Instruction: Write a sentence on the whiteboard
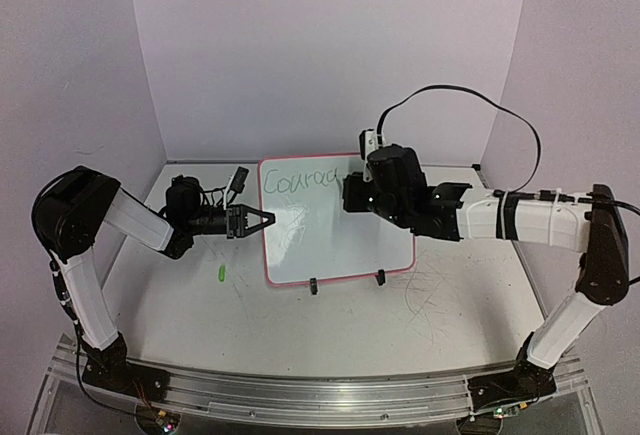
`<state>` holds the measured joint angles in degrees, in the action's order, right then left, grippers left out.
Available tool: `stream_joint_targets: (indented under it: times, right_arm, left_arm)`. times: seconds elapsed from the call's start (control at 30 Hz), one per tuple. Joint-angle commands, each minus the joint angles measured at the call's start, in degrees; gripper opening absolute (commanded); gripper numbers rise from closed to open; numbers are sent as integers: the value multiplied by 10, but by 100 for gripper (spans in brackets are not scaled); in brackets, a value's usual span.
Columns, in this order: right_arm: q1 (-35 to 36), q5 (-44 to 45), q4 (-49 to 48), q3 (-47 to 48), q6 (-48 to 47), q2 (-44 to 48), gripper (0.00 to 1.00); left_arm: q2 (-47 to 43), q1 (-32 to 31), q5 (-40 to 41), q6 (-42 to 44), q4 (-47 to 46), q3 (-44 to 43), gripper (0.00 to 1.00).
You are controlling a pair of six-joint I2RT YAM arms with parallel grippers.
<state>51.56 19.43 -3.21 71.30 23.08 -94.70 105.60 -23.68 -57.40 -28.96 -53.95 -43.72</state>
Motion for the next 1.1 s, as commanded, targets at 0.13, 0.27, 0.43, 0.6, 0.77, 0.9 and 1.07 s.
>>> stream_joint_targets:
  times: [0.13,0.27,0.43,0.6,0.77,0.9,1.07]
  right_arm:
    - [7,-7,23,-32,23,22,0]
    - [13,-12,32,-42,29,25,0]
    - [21,-19,32,-45,34,17,0]
    - [25,-26,24,-15,28,-6,0]
    - [24,-24,0,15,12,-9,0]
    - [23,-18,-5,13,1,11,0]
    - [8,-6,-6,-30,6,57,0]
  left_arm:
    - [-22,4,3,-7,10,-4,0]
    - [-22,4,3,-7,9,-3,0]
    - [-22,4,2,-8,10,-3,0]
    - [-22,4,3,-9,9,-5,0]
    - [-22,4,4,-10,10,-5,0]
    - [-20,4,4,-10,10,-6,0]
    - [-23,4,4,-10,10,-6,0]
